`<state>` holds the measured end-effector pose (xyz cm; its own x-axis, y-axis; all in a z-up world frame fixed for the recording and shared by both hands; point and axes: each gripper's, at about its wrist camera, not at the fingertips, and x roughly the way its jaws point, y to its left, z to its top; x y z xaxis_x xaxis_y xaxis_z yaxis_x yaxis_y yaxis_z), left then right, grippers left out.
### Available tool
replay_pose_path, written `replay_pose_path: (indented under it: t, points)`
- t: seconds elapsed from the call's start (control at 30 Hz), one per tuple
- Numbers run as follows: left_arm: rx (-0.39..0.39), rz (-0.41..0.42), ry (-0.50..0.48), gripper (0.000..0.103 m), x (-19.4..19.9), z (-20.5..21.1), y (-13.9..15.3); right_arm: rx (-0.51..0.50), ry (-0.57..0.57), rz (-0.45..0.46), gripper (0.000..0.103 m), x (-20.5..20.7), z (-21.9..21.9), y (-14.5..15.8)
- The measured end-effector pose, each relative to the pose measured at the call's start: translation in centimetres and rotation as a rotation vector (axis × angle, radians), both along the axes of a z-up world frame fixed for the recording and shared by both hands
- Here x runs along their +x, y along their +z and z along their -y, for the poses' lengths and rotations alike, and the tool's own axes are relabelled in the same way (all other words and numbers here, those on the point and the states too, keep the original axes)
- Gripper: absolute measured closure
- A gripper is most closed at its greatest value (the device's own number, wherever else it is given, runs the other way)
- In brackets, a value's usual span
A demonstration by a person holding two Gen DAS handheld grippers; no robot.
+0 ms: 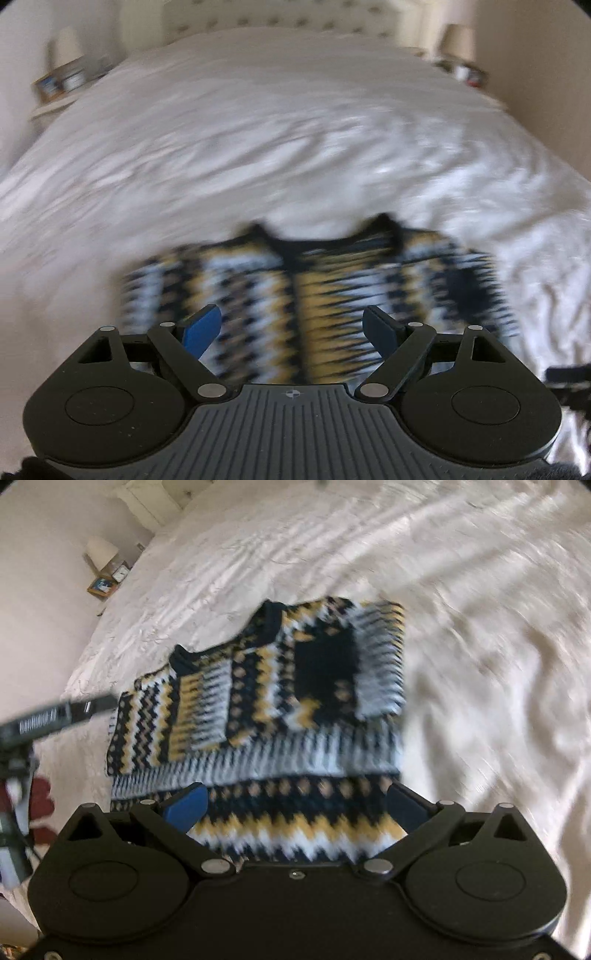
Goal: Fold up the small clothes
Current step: 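Lay the held sleeve across the sweater body with the left gripper and release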
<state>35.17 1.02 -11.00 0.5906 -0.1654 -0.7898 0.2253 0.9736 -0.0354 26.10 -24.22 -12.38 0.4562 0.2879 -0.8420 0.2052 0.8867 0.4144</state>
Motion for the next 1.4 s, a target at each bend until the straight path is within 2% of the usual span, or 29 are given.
replay_pose_path:
  t: [0.17, 0.27, 0.4, 0.6, 0.67, 0.7, 0.73, 0.8, 0.97, 1.0, 1.07, 1.1, 1.13, 1.2, 1.23, 1.27, 1.4]
  points:
    - [0.013, -0.039, 0.112, 0.020, 1.2, -5.4, -0.8, -0.020, 0.019, 0.048, 0.001, 3.3, -1.1, 0.7]
    - [0.016, -0.055, 0.137, 0.020, 2.2, -7.2, -1.5, -0.042, 0.018, 0.064, 0.001, 5.2, -1.2, 0.8]
    - [0.015, -0.083, 0.138, 0.020, 3.9, -7.9, -3.2, -0.057, 0.024, 0.065, 0.001, 7.5, -0.6, 0.1]
    - [0.068, -0.155, 0.131, 0.019, 6.3, -7.8, -7.4, -0.089, 0.032, 0.039, 0.001, 10.4, 0.6, -1.8]
    - [0.076, -0.193, 0.132, 0.017, 6.8, -8.1, -9.1, -0.092, 0.036, 0.024, 0.001, 11.3, 1.1, -2.7]
    - [0.071, -0.199, 0.135, 0.012, 6.9, -8.3, -9.6, -0.095, 0.040, 0.015, 0.001, 11.7, 1.2, -3.1]
    - [0.066, -0.200, 0.141, 0.007, 7.0, -8.4, -10.0, -0.096, 0.044, 0.007, 0.001, 12.1, 1.3, -3.5]
    - [0.056, -0.201, 0.150, 0.004, 7.1, -8.8, -10.4, -0.092, 0.047, -0.009, 0.001, 12.9, 1.6, -4.4]
    - [0.040, -0.192, 0.146, 0.005, 6.7, -9.3, -10.0, -0.054, 0.037, -0.043, 0.001, 13.9, 1.8, -6.2]
    - [0.035, -0.188, 0.148, 0.006, 6.6, -9.4, -9.9, -0.052, 0.037, -0.056, 0.003, 14.0, 1.7, -6.4]
    - [0.032, -0.180, 0.154, 0.006, 6.3, -9.5, -9.4, -0.070, 0.033, -0.090, 0.025, 14.2, 1.3, -6.6]
    - [0.029, -0.173, 0.155, 0.006, 6.1, -9.6, -9.2, -0.090, 0.029, -0.103, 0.031, 14.3, 1.2, -6.5]
    - [0.024, -0.166, 0.155, 0.006, 5.9, -9.6, -8.9, -0.107, 0.031, -0.106, 0.044, 14.4, 1.0, -6.2]
    - [0.021, -0.149, 0.156, 0.006, 5.6, -9.5, -8.2, -0.126, 0.041, -0.100, 0.062, 14.4, 0.8, -5.5]
    - [0.020, -0.139, 0.155, 0.006, 5.4, -9.5, -7.8, -0.122, 0.051, -0.077, 0.082, 14.2, 0.8, -4.8]
    - [0.019, -0.128, 0.153, 0.006, 5.2, -9.4, -7.4, -0.119, 0.061, -0.047, 0.084, 14.1, 0.7, -4.1]
    - [0.006, -0.097, 0.137, 0.006, 5.2, -8.9, -5.9, -0.181, 0.094, 0.066, 0.085, 13.2, 0.6, -0.8]
